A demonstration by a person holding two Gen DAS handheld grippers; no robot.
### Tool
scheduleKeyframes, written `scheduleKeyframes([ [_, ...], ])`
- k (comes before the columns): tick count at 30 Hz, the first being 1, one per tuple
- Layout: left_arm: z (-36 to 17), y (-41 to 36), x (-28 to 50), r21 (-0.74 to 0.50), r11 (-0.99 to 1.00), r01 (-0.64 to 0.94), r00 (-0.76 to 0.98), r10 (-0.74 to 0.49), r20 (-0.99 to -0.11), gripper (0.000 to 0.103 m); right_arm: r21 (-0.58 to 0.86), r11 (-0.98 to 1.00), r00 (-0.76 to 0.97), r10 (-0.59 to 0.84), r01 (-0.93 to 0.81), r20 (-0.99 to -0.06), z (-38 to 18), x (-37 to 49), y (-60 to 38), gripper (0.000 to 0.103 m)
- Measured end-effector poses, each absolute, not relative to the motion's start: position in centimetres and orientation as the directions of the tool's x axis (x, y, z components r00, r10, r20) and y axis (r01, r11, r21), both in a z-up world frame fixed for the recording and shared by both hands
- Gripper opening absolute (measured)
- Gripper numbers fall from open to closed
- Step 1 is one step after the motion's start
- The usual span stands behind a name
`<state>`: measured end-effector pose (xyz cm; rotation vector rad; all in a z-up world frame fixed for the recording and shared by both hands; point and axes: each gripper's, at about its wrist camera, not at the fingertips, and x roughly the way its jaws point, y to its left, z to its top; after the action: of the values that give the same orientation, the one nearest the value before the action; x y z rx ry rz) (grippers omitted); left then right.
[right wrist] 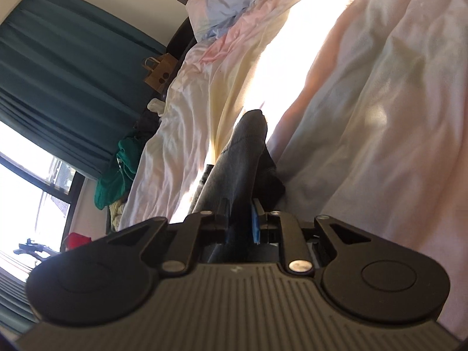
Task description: Fold clothes
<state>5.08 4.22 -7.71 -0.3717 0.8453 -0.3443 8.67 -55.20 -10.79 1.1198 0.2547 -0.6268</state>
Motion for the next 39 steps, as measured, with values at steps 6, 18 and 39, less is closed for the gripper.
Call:
scheduleKeyframes([
  [6,-12.6,14.5,4.0,-0.749,0.588,-0.305,0.622,-0.473,-0.624,0.081,0.725,0.352,0.806,-0.295,0.592,-0.514,-9.4,8.2,-53.2,0.052],
  [18,-15.7,18.0,5.0,-0.829,0.282,-0.483,0.749,-0.357,-0.559,0.055,0.769,0.279,0.818,-0.215,0.575,-0.534,-11.7,7.6,-51.9,0.052],
  [39,-4.4,27.8,-4.3,-0.962,0.167,-0.215,0.977,0.032,-0.213,0.015,0.840,0.253,0.872,-0.237,0.480,-0.427,-12.8,7.2,-54.2,0.052],
])
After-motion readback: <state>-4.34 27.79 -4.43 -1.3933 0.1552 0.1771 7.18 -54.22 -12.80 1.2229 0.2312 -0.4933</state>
